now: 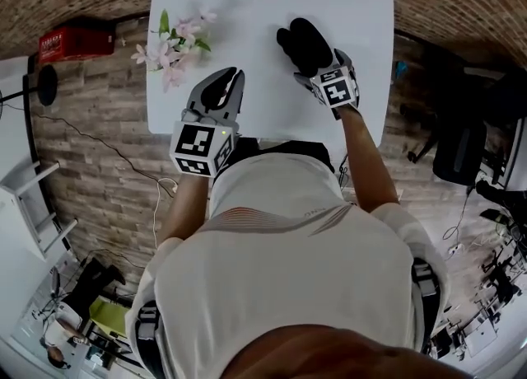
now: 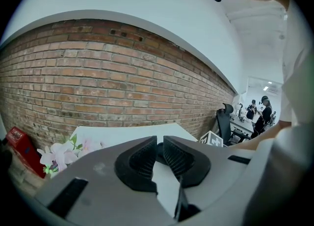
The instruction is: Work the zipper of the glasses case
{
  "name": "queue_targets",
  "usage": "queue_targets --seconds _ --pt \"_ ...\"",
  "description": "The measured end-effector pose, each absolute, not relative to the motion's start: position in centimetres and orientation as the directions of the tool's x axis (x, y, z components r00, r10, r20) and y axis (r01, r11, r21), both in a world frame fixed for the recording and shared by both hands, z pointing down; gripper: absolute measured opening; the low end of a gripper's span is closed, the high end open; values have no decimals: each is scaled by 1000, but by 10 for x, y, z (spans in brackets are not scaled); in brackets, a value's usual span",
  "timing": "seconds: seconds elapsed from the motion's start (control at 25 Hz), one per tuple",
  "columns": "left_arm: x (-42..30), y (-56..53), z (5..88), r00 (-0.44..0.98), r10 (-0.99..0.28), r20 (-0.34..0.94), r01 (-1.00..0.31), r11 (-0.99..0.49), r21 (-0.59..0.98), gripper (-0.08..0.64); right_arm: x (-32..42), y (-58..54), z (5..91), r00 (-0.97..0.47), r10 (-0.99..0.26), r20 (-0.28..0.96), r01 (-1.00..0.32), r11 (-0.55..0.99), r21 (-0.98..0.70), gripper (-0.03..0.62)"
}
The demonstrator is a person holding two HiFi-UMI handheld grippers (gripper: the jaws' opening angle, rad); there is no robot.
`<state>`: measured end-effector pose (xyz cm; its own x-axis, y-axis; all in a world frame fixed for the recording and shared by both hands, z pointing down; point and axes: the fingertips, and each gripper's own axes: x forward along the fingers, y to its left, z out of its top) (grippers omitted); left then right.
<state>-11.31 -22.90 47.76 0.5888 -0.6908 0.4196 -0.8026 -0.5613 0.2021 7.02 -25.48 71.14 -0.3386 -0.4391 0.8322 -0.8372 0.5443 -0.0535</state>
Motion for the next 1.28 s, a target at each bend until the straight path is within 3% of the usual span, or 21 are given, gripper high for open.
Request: queue_targets --seconds 0.32,0.92,1.2,1.28 --pt "-118 -229 484 581 -688 435 -808 -550 209 46 66 -265 719 -332 -454 827 -837 547 -36 630" --pt "-109 -233 485 601 -676 427 -793 -569 216 46 69 -257 692 -326 -448 832 -812 584 -3 337" --pt "-108 -232 487 600 -677 427 -794 -567 217 46 70 -257 696 -315 -424 849 -815 580 -12 338" --pt "-108 -231 487 599 -678 427 -795 -567 215 46 70 -256 698 -305 -403 863 -810 586 -12 364"
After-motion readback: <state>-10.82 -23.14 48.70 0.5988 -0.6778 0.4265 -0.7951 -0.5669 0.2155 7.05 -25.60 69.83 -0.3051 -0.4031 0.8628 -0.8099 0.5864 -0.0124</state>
